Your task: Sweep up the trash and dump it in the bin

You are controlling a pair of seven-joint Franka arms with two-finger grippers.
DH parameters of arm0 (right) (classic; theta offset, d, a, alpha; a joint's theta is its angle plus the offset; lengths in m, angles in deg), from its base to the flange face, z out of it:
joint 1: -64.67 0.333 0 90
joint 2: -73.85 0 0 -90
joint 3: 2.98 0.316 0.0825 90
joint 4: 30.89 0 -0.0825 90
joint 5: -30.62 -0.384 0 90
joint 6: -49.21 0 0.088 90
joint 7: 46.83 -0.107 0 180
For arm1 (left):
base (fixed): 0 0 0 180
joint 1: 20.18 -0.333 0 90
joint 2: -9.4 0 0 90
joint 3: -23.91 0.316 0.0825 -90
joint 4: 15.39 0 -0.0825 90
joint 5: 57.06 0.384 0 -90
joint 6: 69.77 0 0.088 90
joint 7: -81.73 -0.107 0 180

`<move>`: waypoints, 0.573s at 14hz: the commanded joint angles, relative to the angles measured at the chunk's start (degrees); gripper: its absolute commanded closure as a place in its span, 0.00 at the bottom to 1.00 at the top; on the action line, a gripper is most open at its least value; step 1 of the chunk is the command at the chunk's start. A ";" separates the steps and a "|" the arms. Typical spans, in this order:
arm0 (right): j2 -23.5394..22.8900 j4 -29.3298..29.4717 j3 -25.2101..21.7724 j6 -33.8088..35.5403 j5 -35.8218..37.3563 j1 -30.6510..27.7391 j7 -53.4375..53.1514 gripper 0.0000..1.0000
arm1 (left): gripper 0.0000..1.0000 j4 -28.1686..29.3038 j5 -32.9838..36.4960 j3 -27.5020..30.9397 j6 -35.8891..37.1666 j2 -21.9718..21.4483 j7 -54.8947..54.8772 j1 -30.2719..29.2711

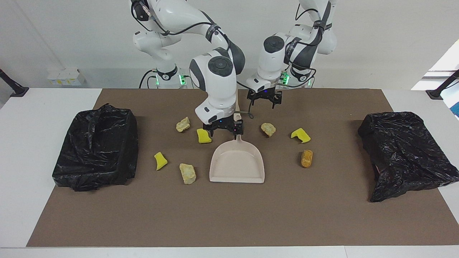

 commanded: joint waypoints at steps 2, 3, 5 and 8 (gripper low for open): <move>-3.67 2.89 -0.03 0.06 -0.62 1.54 -1.64 0.00 | 0.00 3.63 -0.33 1.15 -6.23 -1.53 8.78 9.22; -3.23 1.23 0.14 0.23 -1.23 2.59 -1.56 0.00 | 0.00 3.55 -0.33 1.15 -7.91 -0.39 11.59 11.51; -1.13 -3.24 0.23 -0.21 -3.68 2.86 -0.68 0.00 | 0.00 3.55 -0.33 1.15 -11.07 1.90 15.99 15.20; 2.03 -9.22 0.32 -0.47 -5.89 3.04 4.58 0.00 | 0.00 3.81 -0.33 1.15 -11.18 2.87 17.85 16.88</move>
